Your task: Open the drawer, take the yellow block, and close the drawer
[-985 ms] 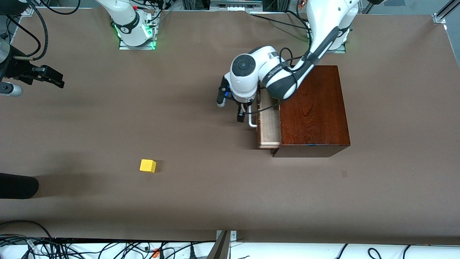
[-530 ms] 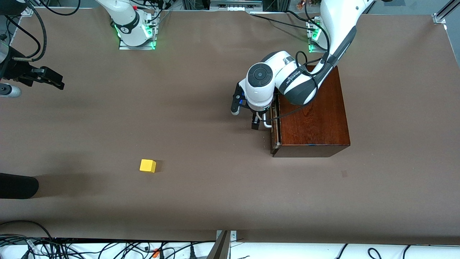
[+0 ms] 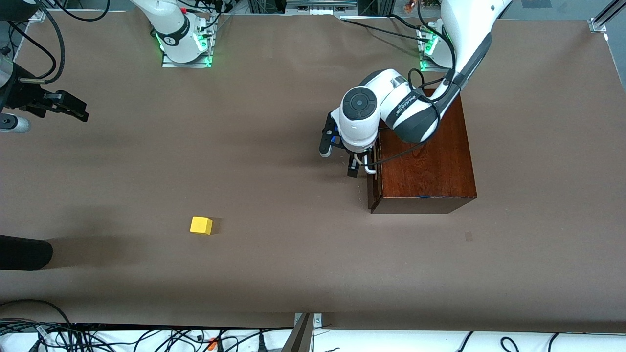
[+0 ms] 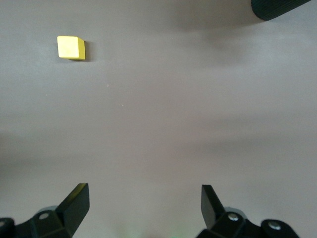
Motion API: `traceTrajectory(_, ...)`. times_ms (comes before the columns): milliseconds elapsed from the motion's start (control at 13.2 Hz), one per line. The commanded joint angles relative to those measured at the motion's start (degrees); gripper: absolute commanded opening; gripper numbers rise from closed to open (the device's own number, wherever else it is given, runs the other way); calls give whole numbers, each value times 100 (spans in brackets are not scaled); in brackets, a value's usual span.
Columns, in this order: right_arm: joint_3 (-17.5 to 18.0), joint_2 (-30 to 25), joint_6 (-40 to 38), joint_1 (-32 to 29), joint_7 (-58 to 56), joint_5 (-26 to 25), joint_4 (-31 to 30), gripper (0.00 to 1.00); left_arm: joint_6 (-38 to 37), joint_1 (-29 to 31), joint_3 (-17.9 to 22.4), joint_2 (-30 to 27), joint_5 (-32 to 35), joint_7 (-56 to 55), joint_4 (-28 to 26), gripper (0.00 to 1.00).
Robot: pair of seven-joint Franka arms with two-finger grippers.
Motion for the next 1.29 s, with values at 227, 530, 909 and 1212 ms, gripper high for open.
traceTrajectory(227, -24, 43, -124, 39, 53, 178, 127, 100, -540, 267, -20, -668, -1139, -150, 141, 100)
traceTrajectory(530, -24, 35, -124, 39, 44, 221, 127, 100, -2031, 399, -11, -1161, -1511, -1616, 703, 100)
traceTrajectory(909, -32, 35, -124, 39, -18, 274, 109, 100, -3195, 1373, 41, -1794, -1503, -2840, 1117, 100)
traceTrajectory(1212, -41, 43, -133, 39, -35, 274, 109, 100, -3380, 2059, 41, -2023, -1468, -3000, 1188, 100)
